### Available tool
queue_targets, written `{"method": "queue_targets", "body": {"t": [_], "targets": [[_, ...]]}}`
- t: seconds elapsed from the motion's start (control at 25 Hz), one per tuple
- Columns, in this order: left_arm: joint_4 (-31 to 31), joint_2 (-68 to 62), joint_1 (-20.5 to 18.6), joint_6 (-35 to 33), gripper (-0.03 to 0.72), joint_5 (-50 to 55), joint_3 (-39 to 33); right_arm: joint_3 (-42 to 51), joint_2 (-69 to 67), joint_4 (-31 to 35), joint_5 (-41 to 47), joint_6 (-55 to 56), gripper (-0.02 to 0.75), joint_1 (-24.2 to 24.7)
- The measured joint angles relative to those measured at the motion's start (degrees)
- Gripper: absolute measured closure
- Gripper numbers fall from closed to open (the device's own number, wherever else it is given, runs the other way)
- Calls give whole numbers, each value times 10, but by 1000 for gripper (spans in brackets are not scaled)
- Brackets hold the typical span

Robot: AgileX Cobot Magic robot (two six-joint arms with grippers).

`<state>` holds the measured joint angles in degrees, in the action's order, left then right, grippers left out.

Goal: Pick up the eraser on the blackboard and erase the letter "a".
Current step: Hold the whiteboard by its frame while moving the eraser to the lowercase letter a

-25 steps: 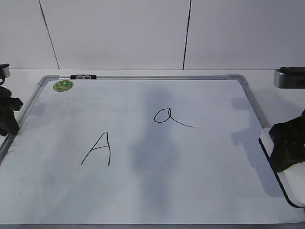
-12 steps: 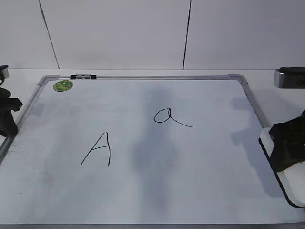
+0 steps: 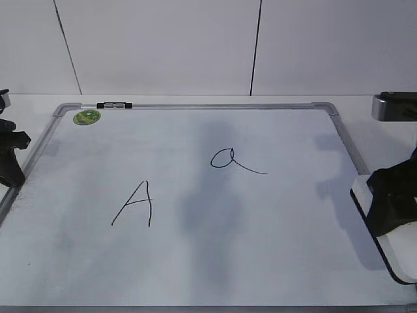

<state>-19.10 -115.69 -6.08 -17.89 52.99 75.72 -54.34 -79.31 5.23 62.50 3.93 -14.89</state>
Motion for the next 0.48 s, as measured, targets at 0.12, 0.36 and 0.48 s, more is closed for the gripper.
{"method": "queue_targets", "body": {"t": [0.12, 0.36, 0.48], "targets": [[0, 0, 0, 0, 652, 0, 1, -16, 0, 6, 5, -12, 168, 0], [-1, 0, 0, 0, 650, 0, 1, -91, -12, 8, 34, -21, 168, 0], [-1, 0, 0, 0, 647, 0, 1, -130, -43, -5, 60, -22, 168, -16]]}}
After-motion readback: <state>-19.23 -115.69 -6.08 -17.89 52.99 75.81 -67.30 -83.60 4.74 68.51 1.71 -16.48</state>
